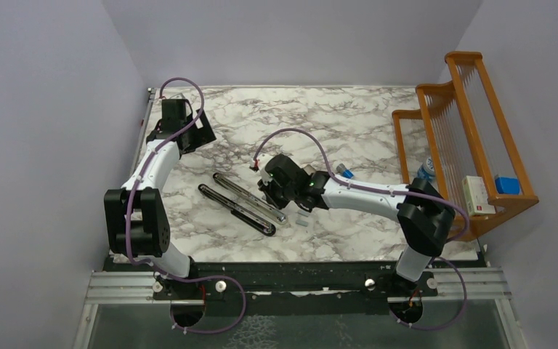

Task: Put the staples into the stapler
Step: Install the staple into the stapler.

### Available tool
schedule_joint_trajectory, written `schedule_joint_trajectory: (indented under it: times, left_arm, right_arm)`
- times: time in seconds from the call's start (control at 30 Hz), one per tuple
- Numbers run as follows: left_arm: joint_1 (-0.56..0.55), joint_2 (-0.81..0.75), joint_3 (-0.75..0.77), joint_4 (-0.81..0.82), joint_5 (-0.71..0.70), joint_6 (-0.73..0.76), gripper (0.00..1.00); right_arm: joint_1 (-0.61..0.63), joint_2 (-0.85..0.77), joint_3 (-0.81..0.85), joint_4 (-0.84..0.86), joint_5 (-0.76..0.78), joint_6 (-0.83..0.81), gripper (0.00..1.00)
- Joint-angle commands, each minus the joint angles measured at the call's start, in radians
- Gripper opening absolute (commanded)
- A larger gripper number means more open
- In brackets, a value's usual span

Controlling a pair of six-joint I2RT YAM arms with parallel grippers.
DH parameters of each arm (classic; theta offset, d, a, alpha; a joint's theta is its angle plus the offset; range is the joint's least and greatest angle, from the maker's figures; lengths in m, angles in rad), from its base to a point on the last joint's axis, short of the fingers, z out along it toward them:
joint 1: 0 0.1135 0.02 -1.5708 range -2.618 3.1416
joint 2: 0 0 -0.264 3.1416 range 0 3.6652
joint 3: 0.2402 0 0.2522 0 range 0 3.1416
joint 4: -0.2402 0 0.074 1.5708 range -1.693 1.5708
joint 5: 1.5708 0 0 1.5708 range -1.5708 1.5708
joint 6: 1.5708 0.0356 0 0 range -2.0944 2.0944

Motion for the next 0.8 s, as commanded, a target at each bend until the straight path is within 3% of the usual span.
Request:
schedule_joint_trajectory:
  times: [0.0,0.77]
  left_arm:
    - [0.006,0.004,-0.004,0.023,0.021,0.010,0.99]
    - [0.014,0.006,-0.004,0.027,0.038,0.006,0.99]
  right_arm:
    - [0.007,0.039,0.040,-0.013,-0.016,-0.026,0.15]
    - [0.026,0.104,0.089,-0.097,0.049,-0.011,0.15]
